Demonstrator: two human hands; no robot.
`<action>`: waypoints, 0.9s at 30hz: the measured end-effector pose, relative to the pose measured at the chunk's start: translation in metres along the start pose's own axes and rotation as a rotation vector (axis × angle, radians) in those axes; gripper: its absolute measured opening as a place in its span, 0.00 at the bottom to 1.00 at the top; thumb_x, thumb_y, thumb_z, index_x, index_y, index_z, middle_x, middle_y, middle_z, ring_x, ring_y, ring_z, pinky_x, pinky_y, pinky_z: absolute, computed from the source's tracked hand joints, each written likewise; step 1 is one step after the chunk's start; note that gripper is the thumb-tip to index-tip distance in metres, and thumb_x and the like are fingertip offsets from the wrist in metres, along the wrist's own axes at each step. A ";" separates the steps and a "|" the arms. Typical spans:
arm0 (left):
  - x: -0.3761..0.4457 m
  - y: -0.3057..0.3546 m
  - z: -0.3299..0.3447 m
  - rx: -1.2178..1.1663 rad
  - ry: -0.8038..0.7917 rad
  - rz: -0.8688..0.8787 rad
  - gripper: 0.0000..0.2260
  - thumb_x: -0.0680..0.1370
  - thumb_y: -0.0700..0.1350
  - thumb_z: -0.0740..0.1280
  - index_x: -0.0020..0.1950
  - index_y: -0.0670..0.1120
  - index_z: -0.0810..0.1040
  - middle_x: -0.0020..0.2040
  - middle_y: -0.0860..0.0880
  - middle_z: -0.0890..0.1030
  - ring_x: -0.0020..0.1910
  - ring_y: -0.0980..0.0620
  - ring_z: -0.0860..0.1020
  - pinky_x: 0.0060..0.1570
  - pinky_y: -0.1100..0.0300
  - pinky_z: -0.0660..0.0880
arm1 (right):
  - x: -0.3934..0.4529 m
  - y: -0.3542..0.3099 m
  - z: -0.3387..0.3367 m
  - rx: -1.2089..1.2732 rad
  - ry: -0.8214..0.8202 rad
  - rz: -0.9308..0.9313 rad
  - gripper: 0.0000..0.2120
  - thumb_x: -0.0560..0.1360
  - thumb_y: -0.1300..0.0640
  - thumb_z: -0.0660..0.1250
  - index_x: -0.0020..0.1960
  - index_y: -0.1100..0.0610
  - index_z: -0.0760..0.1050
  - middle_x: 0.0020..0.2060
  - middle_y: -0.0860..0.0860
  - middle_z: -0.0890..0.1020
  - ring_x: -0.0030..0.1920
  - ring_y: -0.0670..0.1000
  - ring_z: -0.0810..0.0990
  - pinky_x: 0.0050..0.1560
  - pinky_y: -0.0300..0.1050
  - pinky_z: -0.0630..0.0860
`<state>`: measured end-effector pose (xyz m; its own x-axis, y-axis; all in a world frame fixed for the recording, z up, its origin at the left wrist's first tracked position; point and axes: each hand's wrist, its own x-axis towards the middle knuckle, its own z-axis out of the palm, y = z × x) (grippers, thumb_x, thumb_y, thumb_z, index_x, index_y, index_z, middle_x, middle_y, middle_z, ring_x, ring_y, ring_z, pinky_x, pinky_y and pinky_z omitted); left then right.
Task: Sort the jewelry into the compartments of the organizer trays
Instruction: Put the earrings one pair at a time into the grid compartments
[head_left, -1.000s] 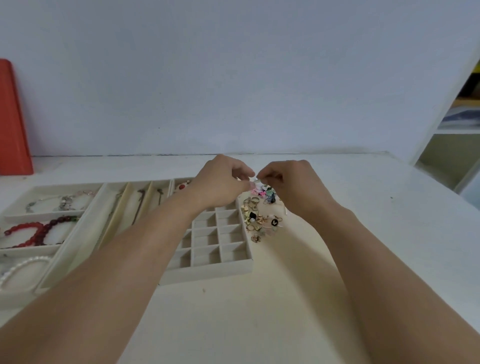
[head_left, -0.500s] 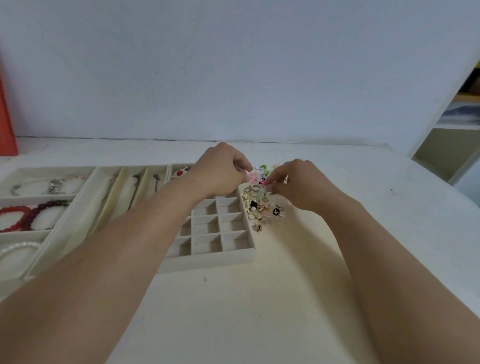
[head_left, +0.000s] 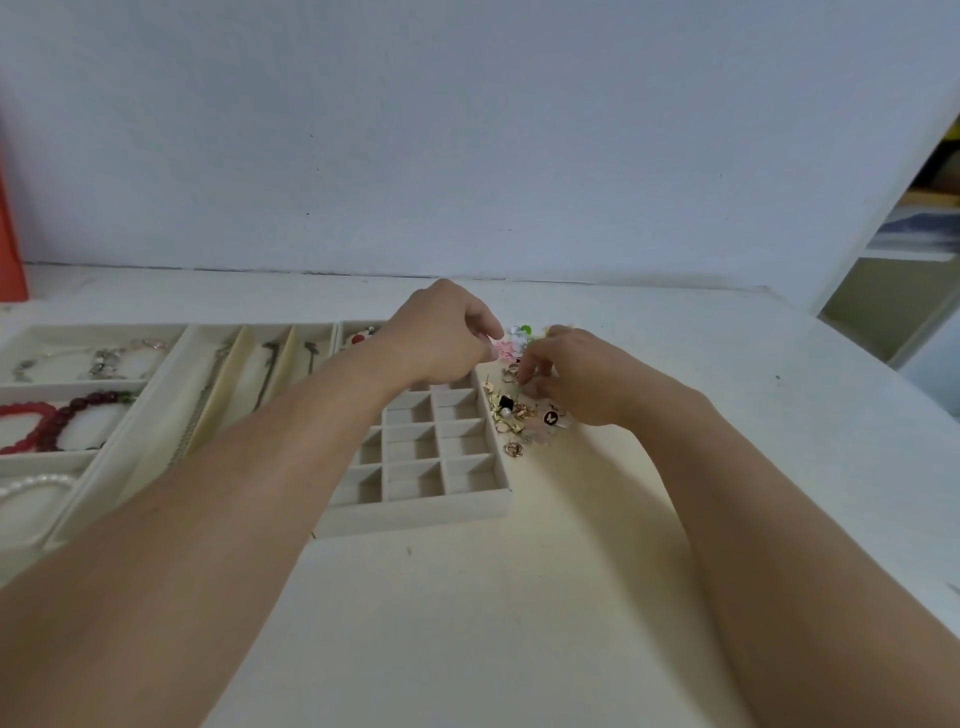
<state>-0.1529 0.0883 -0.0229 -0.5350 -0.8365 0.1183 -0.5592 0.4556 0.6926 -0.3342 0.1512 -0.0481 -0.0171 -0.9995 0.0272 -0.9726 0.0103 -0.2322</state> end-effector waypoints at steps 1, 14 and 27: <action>0.000 0.000 0.000 0.002 -0.002 -0.002 0.08 0.76 0.43 0.73 0.54 0.51 0.85 0.49 0.52 0.84 0.47 0.55 0.81 0.36 0.69 0.69 | 0.001 0.000 0.001 -0.006 -0.005 0.002 0.04 0.78 0.55 0.68 0.53 0.49 0.80 0.51 0.48 0.73 0.51 0.49 0.73 0.52 0.46 0.71; -0.002 0.008 -0.002 -0.149 0.074 0.067 0.07 0.74 0.51 0.76 0.47 0.50 0.86 0.45 0.55 0.85 0.49 0.58 0.82 0.54 0.62 0.76 | -0.012 -0.009 -0.010 0.823 0.298 0.000 0.05 0.78 0.54 0.71 0.47 0.55 0.79 0.35 0.41 0.83 0.34 0.41 0.76 0.36 0.33 0.71; -0.003 0.013 -0.006 -0.290 0.222 0.017 0.06 0.76 0.48 0.73 0.46 0.47 0.85 0.42 0.56 0.83 0.42 0.61 0.80 0.39 0.69 0.70 | -0.002 0.020 0.002 0.422 0.393 0.231 0.06 0.77 0.57 0.72 0.50 0.46 0.80 0.48 0.43 0.82 0.44 0.46 0.79 0.46 0.49 0.80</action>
<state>-0.1550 0.0951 -0.0096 -0.3744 -0.8896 0.2615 -0.3310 0.3916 0.8585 -0.3532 0.1533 -0.0550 -0.3785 -0.8863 0.2670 -0.7592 0.1322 -0.6373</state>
